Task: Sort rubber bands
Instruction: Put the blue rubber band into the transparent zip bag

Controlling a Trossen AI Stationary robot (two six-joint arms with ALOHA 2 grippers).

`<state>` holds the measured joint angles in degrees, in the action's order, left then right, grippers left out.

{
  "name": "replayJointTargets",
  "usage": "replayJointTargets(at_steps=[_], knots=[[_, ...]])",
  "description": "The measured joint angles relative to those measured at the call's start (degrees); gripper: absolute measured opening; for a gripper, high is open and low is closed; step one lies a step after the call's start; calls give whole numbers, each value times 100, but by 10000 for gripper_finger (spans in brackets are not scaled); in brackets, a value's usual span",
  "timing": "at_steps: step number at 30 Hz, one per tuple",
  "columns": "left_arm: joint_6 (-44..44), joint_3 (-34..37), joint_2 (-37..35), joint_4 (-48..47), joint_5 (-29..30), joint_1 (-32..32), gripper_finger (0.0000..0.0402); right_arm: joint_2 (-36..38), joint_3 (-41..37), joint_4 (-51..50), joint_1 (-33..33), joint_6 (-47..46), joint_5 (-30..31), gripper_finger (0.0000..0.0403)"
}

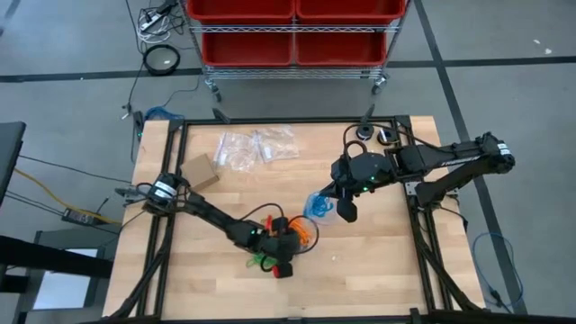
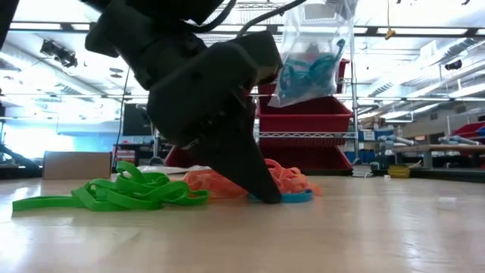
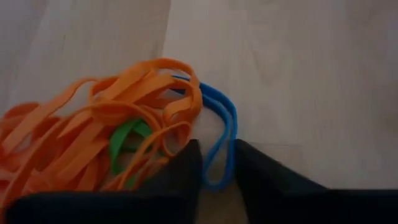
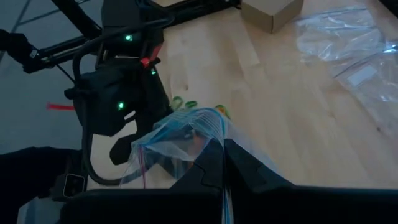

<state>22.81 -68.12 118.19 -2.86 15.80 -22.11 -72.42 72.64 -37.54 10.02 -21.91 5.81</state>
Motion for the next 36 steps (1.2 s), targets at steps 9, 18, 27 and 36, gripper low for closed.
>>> replayJointTargets(at_steps=[9,18,27,36], knots=[[-136,-73,-38,-136,-113,-56,3,0,0,15,0,-21,32,0],[-401,-993,-612,-1464,-557,-470,1,-2,0,-2,8,-35,26,0],[-463,-2133,-807,-3070,119,-913,1,-2,0,13,47,-73,30,0],[-805,-3143,-800,-4133,1186,-1035,0,-135,0,12,126,-252,-174,0]])
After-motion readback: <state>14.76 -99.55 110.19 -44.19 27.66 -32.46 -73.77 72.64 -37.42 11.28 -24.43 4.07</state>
